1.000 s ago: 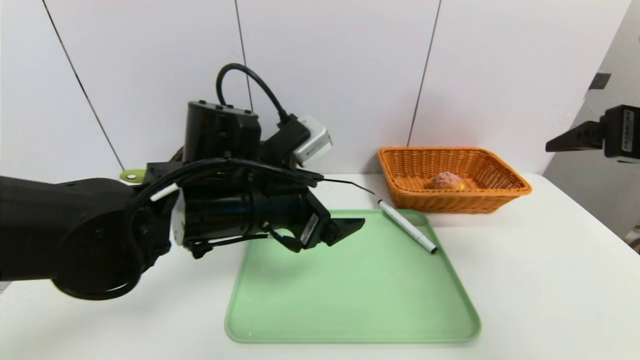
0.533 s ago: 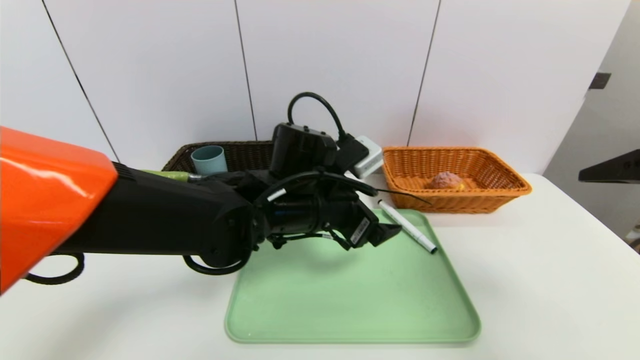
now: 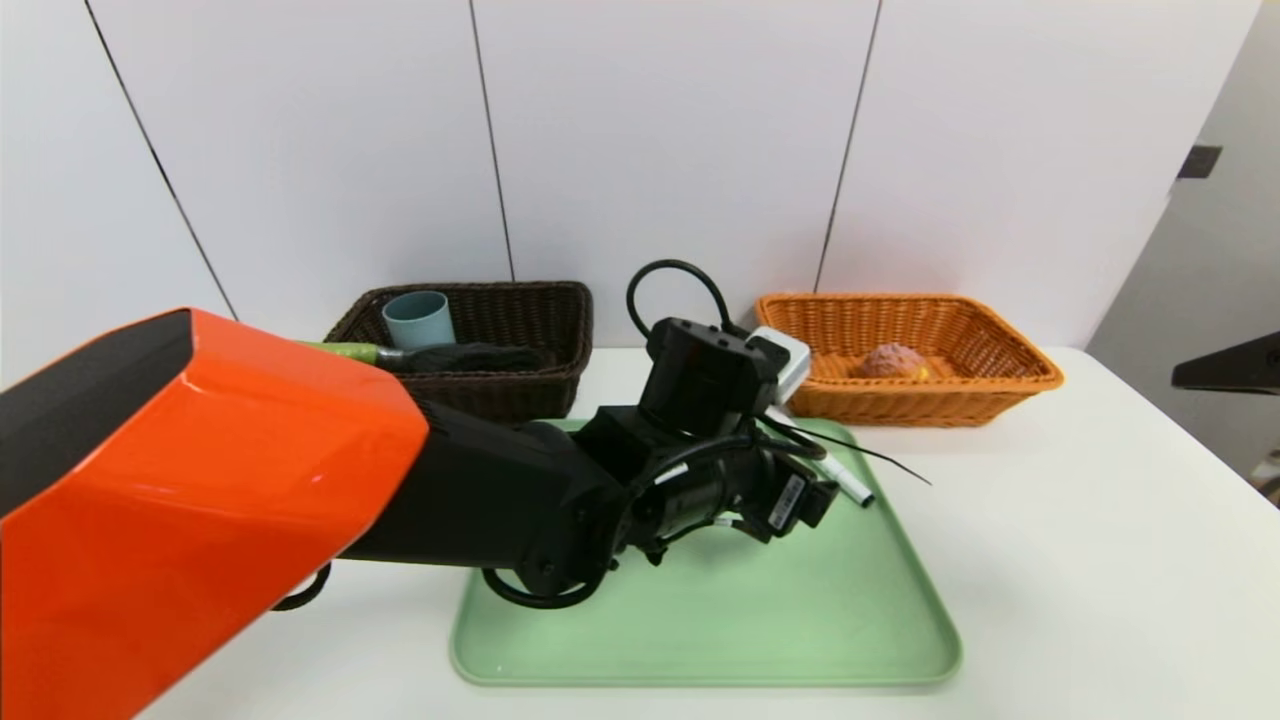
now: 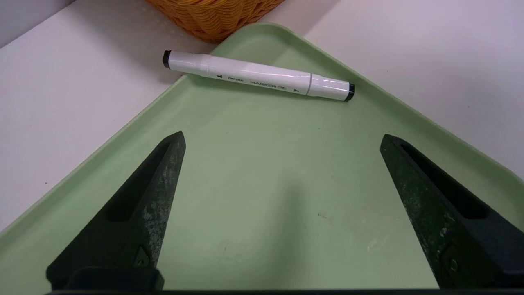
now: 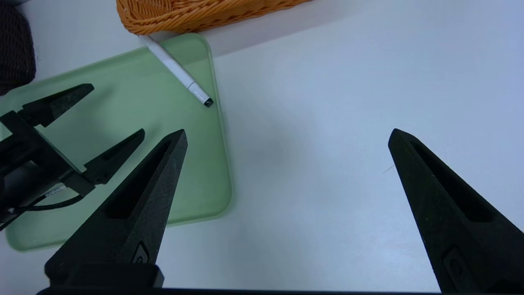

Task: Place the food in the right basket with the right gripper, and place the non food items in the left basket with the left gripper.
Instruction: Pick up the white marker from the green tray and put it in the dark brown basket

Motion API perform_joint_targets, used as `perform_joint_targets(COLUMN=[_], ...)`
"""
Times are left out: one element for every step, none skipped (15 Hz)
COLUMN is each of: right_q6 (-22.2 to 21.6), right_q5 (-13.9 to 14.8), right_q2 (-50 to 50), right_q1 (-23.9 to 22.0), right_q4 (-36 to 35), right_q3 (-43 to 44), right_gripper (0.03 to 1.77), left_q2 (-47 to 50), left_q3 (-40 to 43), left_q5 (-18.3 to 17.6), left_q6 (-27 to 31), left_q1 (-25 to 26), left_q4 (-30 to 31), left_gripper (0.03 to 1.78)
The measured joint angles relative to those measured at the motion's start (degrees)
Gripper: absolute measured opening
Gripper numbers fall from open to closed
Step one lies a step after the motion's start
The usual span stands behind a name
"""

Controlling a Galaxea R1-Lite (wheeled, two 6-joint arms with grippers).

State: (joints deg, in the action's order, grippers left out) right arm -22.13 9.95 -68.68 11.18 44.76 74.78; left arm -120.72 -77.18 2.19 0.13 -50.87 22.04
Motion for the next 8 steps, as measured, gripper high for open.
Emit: perform_joint_targets(right_q6=[0.0, 0.0, -0.1, -0.2, -0.2, -0.2, -0.1, 0.0], right_q5=[0.0, 0.0, -0.1, -0.1, 0.0, -0.1, -0.1, -0.1], right_q2=[0.0, 0.1, 0.1, 0.2, 0.4, 0.5, 0.5, 0.5], right_q1=[0.0, 0.0, 0.1, 0.1, 0.4, 0.6, 0.8, 1.4], right_q4=[0.0, 0.0, -0.1, -0.1, -0.1, -0.1, -0.1, 0.0], right_q3=[-0.1, -0.2, -0.4, -0.6, -0.8, -0.9, -1.0, -1.4], right_gripper=[1.69, 1.69, 1.69, 1.69, 1.69, 1.69, 1.69, 1.69], left_q2=[-1.0, -2.0, -2.8, -3.6, -4.1, -4.3, -4.2, -3.7], left_q3=[-1.1, -2.5, -3.6, -4.7, -5.3, -5.5, -5.4, -5.0], left_q5=[2.6, 5.2, 6.9, 7.8, 7.9, 7.9, 8.0, 7.9], left_q6=[-0.9, -1.6, -2.0, -2.3, -2.4, -2.4, -2.3, -2.1], left_q1=[-0.7, -1.5, -2.0, -2.4, -2.6, -2.7, -2.7, -2.7], left_q4=[0.0, 0.0, -0.1, -0.2, -0.1, -0.2, -0.4, -1.0], left_gripper=[1.69, 1.69, 1.69, 1.69, 1.69, 1.69, 1.69, 1.69])
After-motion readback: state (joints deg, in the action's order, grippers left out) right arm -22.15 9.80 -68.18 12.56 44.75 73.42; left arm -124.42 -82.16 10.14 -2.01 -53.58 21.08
